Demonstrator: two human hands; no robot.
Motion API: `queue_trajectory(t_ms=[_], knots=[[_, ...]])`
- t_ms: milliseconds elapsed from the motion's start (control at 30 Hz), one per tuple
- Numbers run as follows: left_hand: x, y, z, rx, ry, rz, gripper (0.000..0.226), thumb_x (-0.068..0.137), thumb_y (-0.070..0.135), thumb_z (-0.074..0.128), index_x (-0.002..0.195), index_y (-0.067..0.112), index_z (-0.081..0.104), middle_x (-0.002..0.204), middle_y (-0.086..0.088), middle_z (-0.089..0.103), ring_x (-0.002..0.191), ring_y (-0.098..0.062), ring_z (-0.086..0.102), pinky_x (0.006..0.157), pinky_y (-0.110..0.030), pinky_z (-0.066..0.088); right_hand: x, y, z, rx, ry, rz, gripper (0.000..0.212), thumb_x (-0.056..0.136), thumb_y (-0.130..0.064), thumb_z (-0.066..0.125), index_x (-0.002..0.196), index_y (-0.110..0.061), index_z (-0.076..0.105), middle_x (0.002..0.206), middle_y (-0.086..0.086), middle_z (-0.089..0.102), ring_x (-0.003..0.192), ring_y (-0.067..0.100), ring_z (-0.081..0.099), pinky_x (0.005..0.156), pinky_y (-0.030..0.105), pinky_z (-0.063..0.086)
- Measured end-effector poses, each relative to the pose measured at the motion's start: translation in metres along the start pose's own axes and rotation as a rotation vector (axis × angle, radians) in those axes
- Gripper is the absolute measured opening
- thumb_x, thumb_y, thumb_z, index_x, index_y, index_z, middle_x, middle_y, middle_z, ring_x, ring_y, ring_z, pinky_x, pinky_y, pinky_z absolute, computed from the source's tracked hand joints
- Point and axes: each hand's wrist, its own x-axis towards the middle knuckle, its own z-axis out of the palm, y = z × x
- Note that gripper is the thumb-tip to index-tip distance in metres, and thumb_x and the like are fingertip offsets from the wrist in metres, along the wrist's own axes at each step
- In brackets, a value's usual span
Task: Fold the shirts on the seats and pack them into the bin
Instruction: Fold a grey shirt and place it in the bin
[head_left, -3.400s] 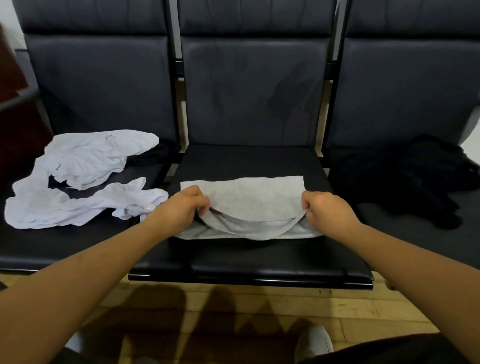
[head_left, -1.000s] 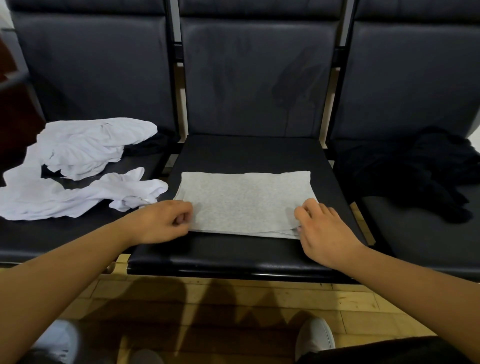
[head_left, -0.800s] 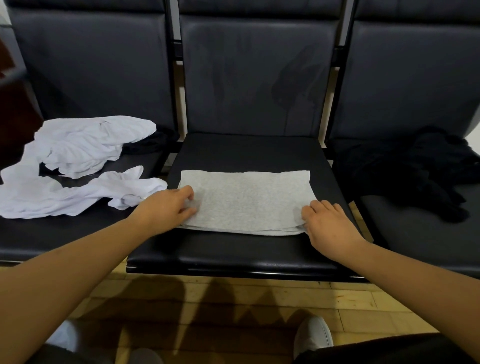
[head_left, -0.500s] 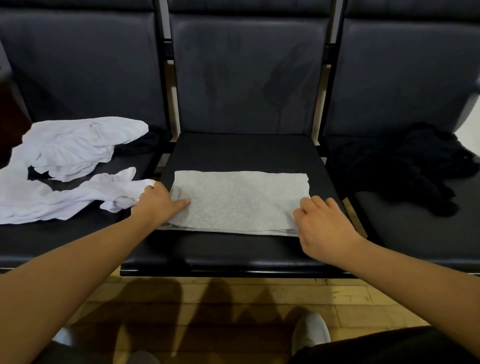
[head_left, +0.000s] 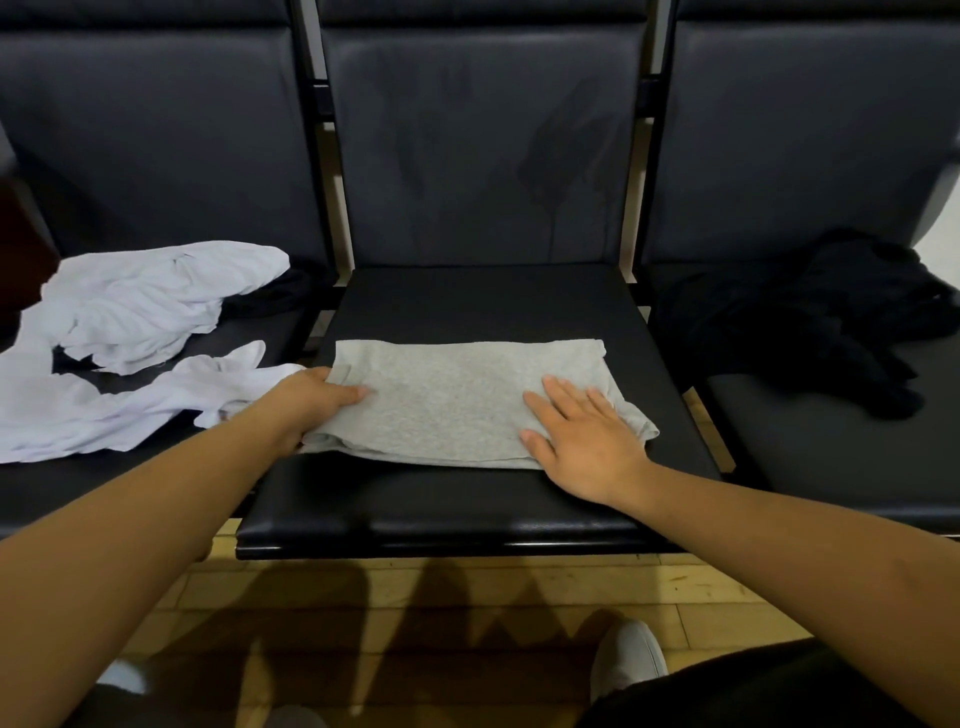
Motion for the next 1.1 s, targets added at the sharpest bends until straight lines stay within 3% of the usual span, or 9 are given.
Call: queue_trajectory(t_ms=[133, 367, 433, 500, 633, 700, 867, 967, 1100], knots=[[-0.014, 0.012, -0.005, -0.310, -0.133, -0.189, 0.022, 0.092, 0.016, 0.064, 0.107, 0.001, 0.061, 0.074, -0.013, 0.071, 0.058, -0.027, 0.065, 0.048, -0.027, 0.051, 0.003, 0.001, -0.003, -0.037, -0.032, 0.037, 0.065, 0.102, -0.062, 0.014, 0.161, -0.036, 0.001, 0.169, -0.004, -0.011, 0.155, 0.020, -0.016, 0.123, 0.049, -0.015], [-0.051, 0.070, 0.017, -0.308, -0.153, 0.172, 0.033, 0.092, 0.006, 0.060, 0.124, 0.013, 0.064, 0.110, -0.017, 0.072, 0.089, -0.031, 0.073, 0.063, -0.035, 0.059, 0.006, -0.022, -0.008, 0.209, -0.126, 0.036, 0.063, 0.105, -0.055, 0.026, 0.161, -0.032, 0.010, 0.169, -0.002, -0.008, 0.155, 0.020, -0.015, 0.124, 0.041, -0.014], [-0.065, 0.090, 0.039, -0.190, -0.165, 0.242, 0.032, 0.092, 0.008, 0.062, 0.122, 0.017, 0.063, 0.108, -0.016, 0.071, 0.092, -0.033, 0.073, 0.069, -0.041, 0.059, 0.005, -0.032, -0.023, 0.449, -0.126, 0.052, 0.053, 0.107, -0.045, 0.033, 0.157, -0.027, 0.031, 0.167, -0.003, 0.017, 0.155, 0.018, 0.007, 0.125, 0.033, 0.000], [-0.073, 0.105, 0.062, -0.041, -0.167, 0.304, 0.042, 0.089, 0.015, 0.068, 0.130, 0.023, 0.059, 0.108, -0.010, 0.068, 0.092, -0.028, 0.071, 0.068, -0.041, 0.060, 0.005, -0.035, -0.039, 0.966, -0.047, 0.213, 0.038, 0.106, -0.033, 0.044, 0.135, -0.015, 0.061, 0.134, -0.003, 0.059, 0.132, 0.018, 0.049, 0.108, 0.026, 0.036], [-0.083, 0.120, 0.095, 0.168, -0.317, 0.383, 0.055, 0.093, 0.051, 0.065, 0.141, 0.031, 0.049, 0.111, 0.003, 0.068, 0.091, -0.017, 0.072, 0.073, -0.030, 0.060, 0.011, -0.005, -0.055, 1.725, 0.071, 0.570, 0.060, 0.104, -0.053, 0.041, 0.110, 0.000, 0.068, 0.106, 0.020, 0.073, 0.101, 0.036, 0.071, 0.087, 0.044, 0.058], [-0.078, 0.113, 0.099, 0.231, -0.292, 0.381, 0.045, 0.097, 0.056, 0.055, 0.130, 0.027, 0.055, 0.109, 0.003, 0.069, 0.090, -0.014, 0.072, 0.078, -0.030, 0.061, 0.008, 0.008, -0.059, 1.624, 0.023, 0.638, 0.060, 0.097, -0.060, 0.051, 0.109, -0.003, 0.065, 0.109, 0.016, 0.074, 0.096, 0.032, 0.073, 0.084, 0.045, 0.060], [-0.048, 0.076, 0.085, 0.431, -0.040, 0.332, 0.017, 0.098, 0.033, 0.056, 0.103, 0.019, 0.062, 0.102, -0.003, 0.069, 0.090, -0.019, 0.066, 0.083, -0.038, 0.055, 0.001, -0.003, -0.056, 1.211, 0.004, 0.515, 0.006, 0.090, -0.012, 0.071, 0.095, -0.010, 0.069, 0.103, 0.011, 0.074, 0.082, 0.021, 0.073, 0.059, 0.034, 0.060], [-0.036, 0.061, 0.077, 0.386, 0.043, 0.235, 0.026, 0.096, 0.036, 0.060, 0.095, 0.011, 0.057, 0.097, -0.005, 0.066, 0.084, -0.019, 0.060, 0.082, -0.041, 0.054, 0.007, -0.007, -0.061, 1.158, 0.182, 0.535, 0.016, 0.089, -0.005, 0.060, 0.101, 0.002, 0.068, 0.105, 0.019, 0.072, 0.091, 0.035, 0.072, 0.080, 0.052, 0.061], [-0.028, 0.051, 0.078, 0.164, -0.035, 0.067, 0.036, 0.095, 0.044, 0.065, 0.099, 0.008, 0.059, 0.113, -0.009, 0.066, 0.095, -0.019, 0.063, 0.089, -0.040, 0.057, 0.012, -0.005, -0.053, 0.760, 0.060, 0.605, 0.028, 0.086, -0.021, 0.057, 0.107, -0.002, 0.062, 0.107, 0.015, 0.063, 0.093, 0.032, 0.065, 0.070, 0.038, 0.054]])
